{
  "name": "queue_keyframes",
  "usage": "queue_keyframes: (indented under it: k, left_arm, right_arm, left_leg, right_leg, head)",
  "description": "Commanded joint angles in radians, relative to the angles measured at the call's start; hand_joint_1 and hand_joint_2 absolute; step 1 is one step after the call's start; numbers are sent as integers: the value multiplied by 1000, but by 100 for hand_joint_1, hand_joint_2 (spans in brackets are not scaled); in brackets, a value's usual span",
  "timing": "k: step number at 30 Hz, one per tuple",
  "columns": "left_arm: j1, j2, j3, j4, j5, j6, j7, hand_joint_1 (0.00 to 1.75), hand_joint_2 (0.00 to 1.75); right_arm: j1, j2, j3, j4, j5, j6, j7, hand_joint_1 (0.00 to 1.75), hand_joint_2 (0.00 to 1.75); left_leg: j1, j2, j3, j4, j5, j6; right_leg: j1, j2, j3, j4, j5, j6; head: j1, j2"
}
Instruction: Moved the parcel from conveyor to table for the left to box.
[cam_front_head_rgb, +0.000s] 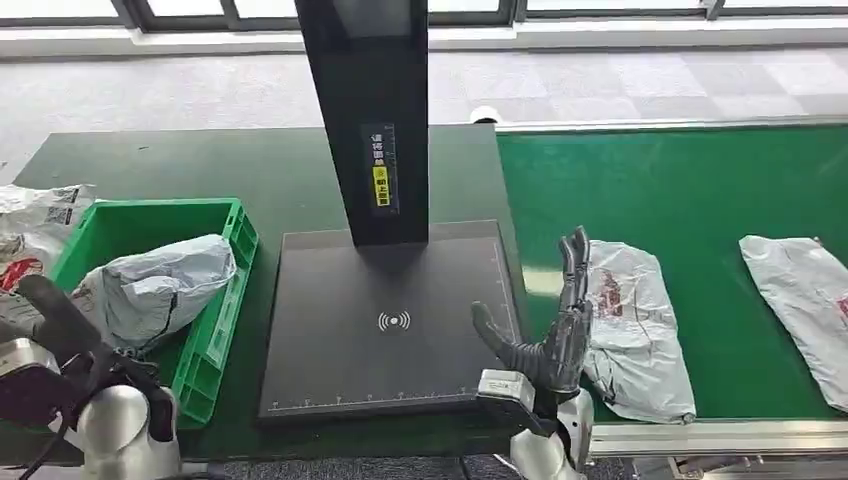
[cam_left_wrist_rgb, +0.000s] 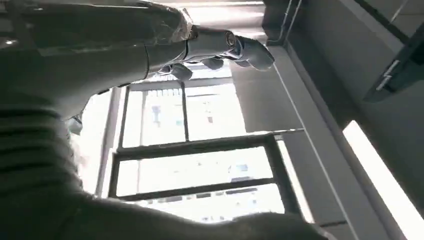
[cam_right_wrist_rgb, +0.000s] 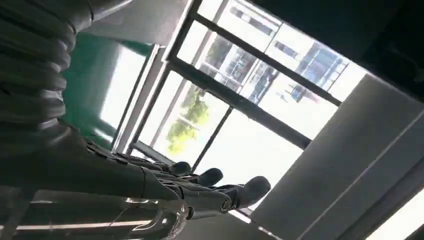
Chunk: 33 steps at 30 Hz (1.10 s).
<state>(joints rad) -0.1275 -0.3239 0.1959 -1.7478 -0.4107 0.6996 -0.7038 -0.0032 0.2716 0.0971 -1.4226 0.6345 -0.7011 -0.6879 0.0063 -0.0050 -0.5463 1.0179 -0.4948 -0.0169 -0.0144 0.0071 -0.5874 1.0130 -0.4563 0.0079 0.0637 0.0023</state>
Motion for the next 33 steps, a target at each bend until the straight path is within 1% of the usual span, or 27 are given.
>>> queue_keyframes:
  k: [1, 2, 3, 4, 5, 6, 7, 10, 13, 16, 18, 19, 20, 23, 25, 26, 27, 28, 29, 31, 32, 33]
  left_arm:
    - [94, 106, -340, 34, 237, -48, 6, 0, 175]
    - [99, 101, -351, 86, 262, -128, 6, 0, 175]
    - [102, 92, -365, 149, 232, -170, 6, 0, 175]
    - [105, 75, -371, 188, 223, -209, 6, 0, 175]
    - [109, 55, -379, 241, 202, -231, 6, 0, 175]
    - [110, 46, -386, 272, 202, -255, 6, 0, 175]
    - [111, 42, -387, 280, 207, -263, 6, 0, 175]
    - [111, 42, -387, 280, 207, -263, 6, 0, 175]
    - [111, 42, -387, 280, 207, -263, 6, 0, 175]
    - [111, 41, -381, 281, 212, -272, 6, 0, 175]
    - [113, 43, -388, 307, 271, -396, 34, 0, 175]
    - [118, 40, -376, 343, 352, -513, 32, 0, 175]
    - [119, 37, -363, 362, 374, -547, 26, 0, 175]
    - [118, 32, -322, 394, 385, -559, 15, 0, 175]
    - [118, 32, -322, 394, 385, -559, 15, 0, 175]
    - [123, 28, -303, 386, 392, -576, 15, 0, 175]
    - [127, 26, -294, 381, 390, -578, 17, 0, 175]
    - [129, 22, -286, 377, 384, -580, 19, 0, 175]
    - [134, 18, -278, 370, 379, -585, 25, 0, 175]
    - [136, 17, -275, 368, 375, -593, 22, 0, 175]
    - [142, 14, -268, 363, 368, -598, 28, 0, 175]
    - [146, 13, -266, 362, 366, -600, 29, 0, 175]
  right_arm:
    - [-130, -11, -349, 235, 125, 3, 73, 0, 175]
    - [-157, 9, -457, 256, 246, 3, 125, 0, 175]
    - [-178, 16, -524, 271, 342, 3, 149, 0, 175]
    - [-205, 16, -579, 316, 395, 3, 176, 0, 175]
    - [-229, 6, -639, 352, 469, 3, 211, 0, 175]
    - [-244, 9, -698, 354, 541, 3, 236, 0, 175]
    - [-250, 8, -713, 364, 560, 3, 243, 0, 175]
    - [-250, 8, -713, 364, 560, 3, 243, 0, 175]
    - [-250, 8, -713, 364, 560, 3, 243, 0, 175]
    - [-254, 13, -724, 369, 575, 3, 248, 0, 175]
    - [-285, -14, -742, 458, 545, 3, 246, 0, 175]
    - [-313, -31, -769, 512, 572, 3, 248, 0, 175]
    - [-330, -40, -787, 547, 572, 3, 239, 0, 175]
    - [-358, -51, -810, 609, 590, 3, 240, 0, 175]
    - [-358, -51, -810, 609, 590, 3, 240, 0, 175]
    - [-375, -61, -811, 660, 626, 3, 286, 0, 175]
    - [-384, -68, -815, 675, 633, 3, 299, 0, 175]
    - [-394, -71, -819, 702, 629, 3, 296, 0, 175]
    - [-419, -90, -814, 785, 604, 3, 290, 0, 175]
    - [-427, -99, -808, 812, 591, 3, 287, 0, 175]
    - [-451, -125, -787, 897, 569, 15, 292, 0, 175]
    - [-458, -129, -783, 918, 551, 39, 281, 0, 175]
  left_leg:
    - [0, -2, 2, -4, 3, 1]
    - [0, -3, 1, -2, 2, 1]
    - [0, -4, 1, -4, 3, 1]
    - [0, -3, 1, -2, 2, 1]
    - [-1, -5, 2, -5, 4, 2]
    - [-2, -3, 4, -4, 3, 2]
    - [-1, -4, 4, -6, 4, 2]
    - [-3, -3, 1, -3, 3, 2]
    - [-3, 1, 1, -2, 2, 2]
    - [-3, 0, 0, -1, 2, 2]
    - [-3, 0, 0, -2, 2, 2]
    - [-2, 1, 1, -3, 3, 3]
    - [-3, 1, 1, -3, 2, 3]
    - [-3, 1, 1, -4, 3, 3]
    - [-3, 1, 0, -2, 2, 3]
    - [-2, 2, 0, -3, 3, 3]
    - [-3, 1, 0, -2, 2, 3]
    - [-2, 2, 0, -3, 3, 3]
    - [-2, 3, 0, -3, 2, 3]
    - [-2, 4, 1, -2, 2, 3]
    - [-2, 4, 1, -4, 2, 3]
    - [-2, 3, 0, -2, 2, 3]
  right_leg:
    - [0, -3, 3, -5, 2, 0]
    - [0, -3, 2, -3, 1, 0]
    - [0, -5, 3, -5, 2, 0]
    - [-1, -4, 3, -3, 1, 0]
    - [-1, -6, 5, -6, 3, 1]
    - [-2, -4, 6, -5, 2, 2]
    - [-2, -5, 6, -7, 4, 2]
    - [-3, -4, 3, -4, 3, 3]
    - [-3, 0, 2, -3, 3, 2]
    - [-3, -1, 0, -2, 2, 2]
    - [-3, -1, 0, -2, 3, 2]
    - [-2, 0, 1, -4, 4, 2]
    - [-3, 0, 1, -3, 3, 3]
    - [-3, 0, 1, -5, 5, 3]
    - [-3, 1, 0, -2, 3, 3]
    - [-3, 0, 0, -4, 4, 2]
    - [-3, 0, 0, -3, 3, 3]
    - [-3, 1, 0, -4, 4, 2]
    - [-3, 2, 0, -3, 4, 3]
    - [-3, 3, 0, -3, 4, 3]
    - [-3, 3, 1, -5, 5, 2]
    - [-3, 2, 0, -3, 4, 3]
  head:
    - [0, 0]
    - [0, 0]
    - [0, 0]
    - [0, 0]
    - [0, 0]
    - [0, 0]
    - [0, 0]
    - [0, 0]
    - [0, 0]
    - [0, 0]
    - [0, 0]
    - [0, 0]
    - [0, 0]
    - [0, 0]
    - [0, 0]
    - [0, 0]
    - [0, 0]
    - [0, 0]
    - [0, 0]
    - [0, 0]
    - [0, 0]
    - [0, 0]
